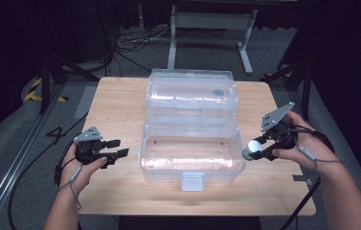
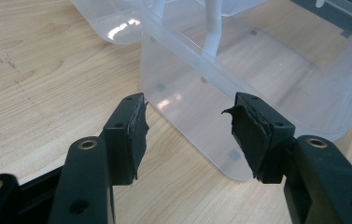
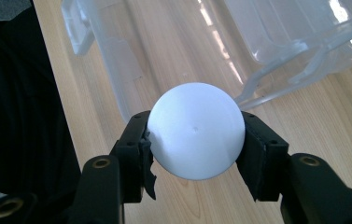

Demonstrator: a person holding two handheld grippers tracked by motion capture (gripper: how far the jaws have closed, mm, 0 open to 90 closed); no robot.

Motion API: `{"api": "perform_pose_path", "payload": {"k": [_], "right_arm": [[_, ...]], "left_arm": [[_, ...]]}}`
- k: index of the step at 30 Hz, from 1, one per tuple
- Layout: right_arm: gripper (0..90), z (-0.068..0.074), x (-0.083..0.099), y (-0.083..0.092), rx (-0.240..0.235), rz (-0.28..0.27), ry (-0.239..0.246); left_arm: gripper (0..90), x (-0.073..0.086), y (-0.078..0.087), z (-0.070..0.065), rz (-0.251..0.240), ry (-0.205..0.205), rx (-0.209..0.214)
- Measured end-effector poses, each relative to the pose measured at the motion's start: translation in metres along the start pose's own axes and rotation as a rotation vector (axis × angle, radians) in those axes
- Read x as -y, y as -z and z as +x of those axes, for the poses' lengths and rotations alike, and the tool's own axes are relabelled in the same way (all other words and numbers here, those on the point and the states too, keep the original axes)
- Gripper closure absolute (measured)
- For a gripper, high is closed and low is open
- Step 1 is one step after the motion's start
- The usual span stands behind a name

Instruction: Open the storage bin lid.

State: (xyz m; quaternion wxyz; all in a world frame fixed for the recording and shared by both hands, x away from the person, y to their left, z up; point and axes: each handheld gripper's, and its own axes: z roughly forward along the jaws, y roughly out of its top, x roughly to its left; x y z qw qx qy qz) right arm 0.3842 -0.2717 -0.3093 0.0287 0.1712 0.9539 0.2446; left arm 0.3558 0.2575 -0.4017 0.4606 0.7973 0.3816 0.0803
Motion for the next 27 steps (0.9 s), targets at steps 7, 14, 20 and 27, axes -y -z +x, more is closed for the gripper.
{"api": "perform_pose_path", "payload": {"k": [7, 14, 20, 27], "right_arm": [[50.1, 0.005, -0.009, -0.003, -0.015, 0.011, 0.032], [50.1, 0.007, -0.015, -0.006, -0.025, 0.005, 0.052], [50.1, 0.008, -0.021, -0.011, -0.042, 0.01, 0.073], [50.1, 0.01, -0.026, -0.016, -0.058, 0.011, 0.095]], "left_arm": [[45.6, 0.0, 0.0, 0.0, 0.001, -0.001, 0.0], [45.6, 0.0, 0.0, 0.001, 0.002, 0.001, -0.002], [45.5, 0.001, -0.001, 0.001, 0.005, -0.001, 0.0], [45.5, 0.001, -0.001, 0.001, 0.006, -0.003, 0.001]]}}
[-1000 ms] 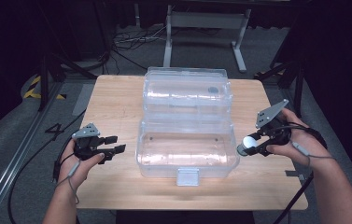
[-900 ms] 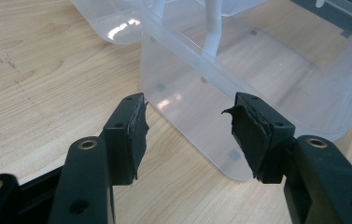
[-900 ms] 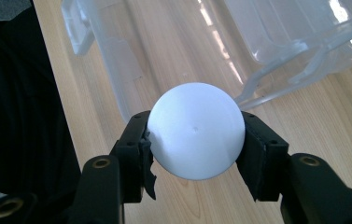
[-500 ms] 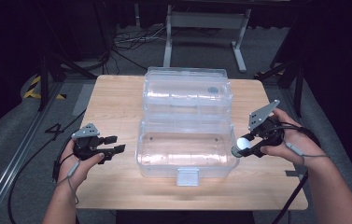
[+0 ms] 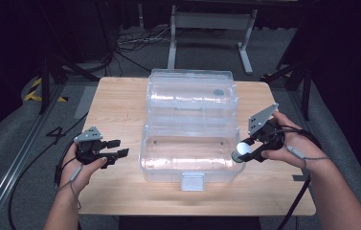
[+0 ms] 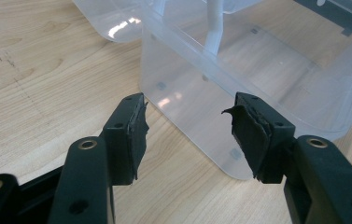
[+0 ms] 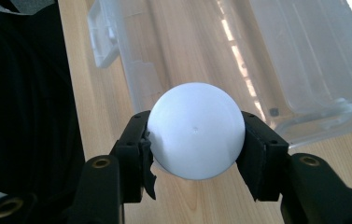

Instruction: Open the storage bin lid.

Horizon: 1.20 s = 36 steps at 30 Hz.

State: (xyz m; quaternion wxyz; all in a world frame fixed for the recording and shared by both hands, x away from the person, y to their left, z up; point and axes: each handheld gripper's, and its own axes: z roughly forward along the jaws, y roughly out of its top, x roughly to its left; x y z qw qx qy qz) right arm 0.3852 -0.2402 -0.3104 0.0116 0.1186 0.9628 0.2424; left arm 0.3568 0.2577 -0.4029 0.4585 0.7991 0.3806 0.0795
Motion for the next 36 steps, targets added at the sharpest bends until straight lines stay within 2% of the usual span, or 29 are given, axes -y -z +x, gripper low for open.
{"api": "perform_pose_path", "payload": {"k": [7, 11, 28, 36], "right_arm": [[50.1, 0.001, -0.004, -0.004, -0.012, 0.011, 0.018], [50.1, 0.0, -0.004, -0.01, -0.035, 0.021, 0.034], [50.1, -0.003, -0.01, -0.033, -0.043, 0.082, 0.089], [50.1, -0.006, -0.009, -0.043, -0.048, 0.104, 0.097]], "left_arm": [[45.5, 0.0, 0.0, 0.0, 0.001, 0.0, 0.001], [45.5, 0.0, 0.0, 0.0, 0.0, 0.001, 0.001], [45.5, 0.001, 0.0, 0.001, 0.001, 0.004, 0.0], [45.6, 0.001, 0.0, 0.001, 0.003, 0.004, 0.0]]}}
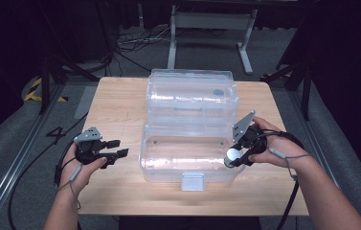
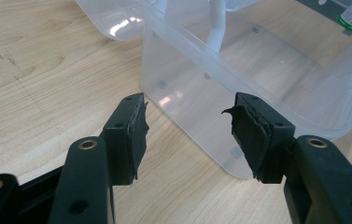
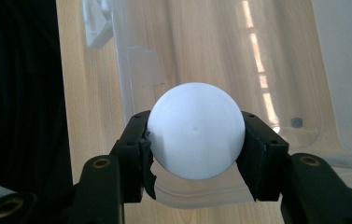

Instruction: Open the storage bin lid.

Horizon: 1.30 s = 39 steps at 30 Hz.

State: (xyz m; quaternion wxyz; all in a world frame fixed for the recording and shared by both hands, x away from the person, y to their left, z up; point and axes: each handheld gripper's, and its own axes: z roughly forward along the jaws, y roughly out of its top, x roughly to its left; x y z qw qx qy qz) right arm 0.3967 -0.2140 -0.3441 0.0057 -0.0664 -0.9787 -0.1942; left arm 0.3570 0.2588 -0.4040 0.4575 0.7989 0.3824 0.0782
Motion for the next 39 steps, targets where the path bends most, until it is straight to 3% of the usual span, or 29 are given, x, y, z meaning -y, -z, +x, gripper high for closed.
{"api": "perform_pose_path", "payload": {"k": [16, 39], "right_arm": [[50.0, -0.006, 0.003, -0.022, -0.025, 0.043, -0.027], [50.0, -0.012, 0.005, -0.042, -0.041, 0.094, -0.022]], "left_arm": [[45.6, 0.0, 0.0, 0.001, 0.003, 0.003, -0.001], [45.5, 0.001, 0.0, 0.002, 0.007, 0.004, -0.002]]}}
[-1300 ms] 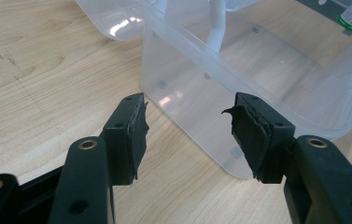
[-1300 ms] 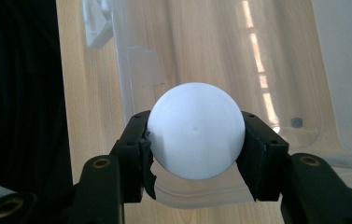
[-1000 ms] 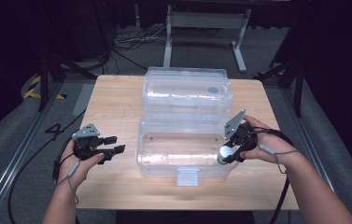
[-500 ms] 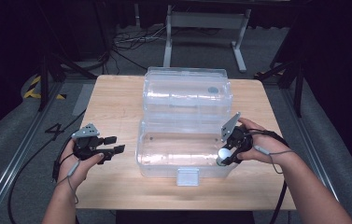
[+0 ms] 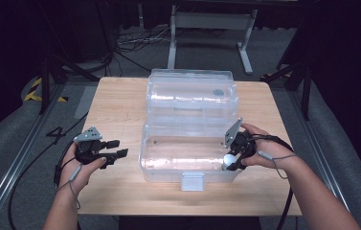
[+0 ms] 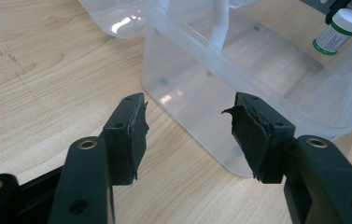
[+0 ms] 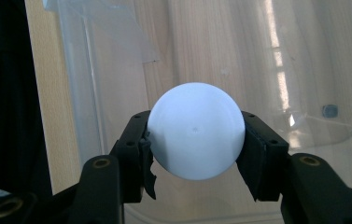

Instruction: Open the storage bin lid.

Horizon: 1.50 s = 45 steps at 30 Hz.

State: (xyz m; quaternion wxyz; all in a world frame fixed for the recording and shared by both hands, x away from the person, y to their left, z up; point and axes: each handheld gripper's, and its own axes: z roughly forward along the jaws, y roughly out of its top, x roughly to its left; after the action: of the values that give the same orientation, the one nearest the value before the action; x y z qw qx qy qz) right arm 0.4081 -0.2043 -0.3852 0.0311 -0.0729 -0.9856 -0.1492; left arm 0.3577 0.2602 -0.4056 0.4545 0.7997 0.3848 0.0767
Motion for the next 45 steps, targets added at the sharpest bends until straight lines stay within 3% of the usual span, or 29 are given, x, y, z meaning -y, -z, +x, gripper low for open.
{"api": "perform_pose_path", "payload": {"k": [18, 45], "right_arm": [[49.9, -0.001, -0.004, -0.008, -0.002, 0.042, 0.007], [49.8, -0.004, -0.016, -0.019, -0.027, 0.112, 0.056]], "left_arm": [[45.5, 0.001, 0.0, 0.001, 0.001, 0.001, 0.001], [45.5, 0.002, 0.001, 0.003, 0.002, 0.009, 0.003]]}}
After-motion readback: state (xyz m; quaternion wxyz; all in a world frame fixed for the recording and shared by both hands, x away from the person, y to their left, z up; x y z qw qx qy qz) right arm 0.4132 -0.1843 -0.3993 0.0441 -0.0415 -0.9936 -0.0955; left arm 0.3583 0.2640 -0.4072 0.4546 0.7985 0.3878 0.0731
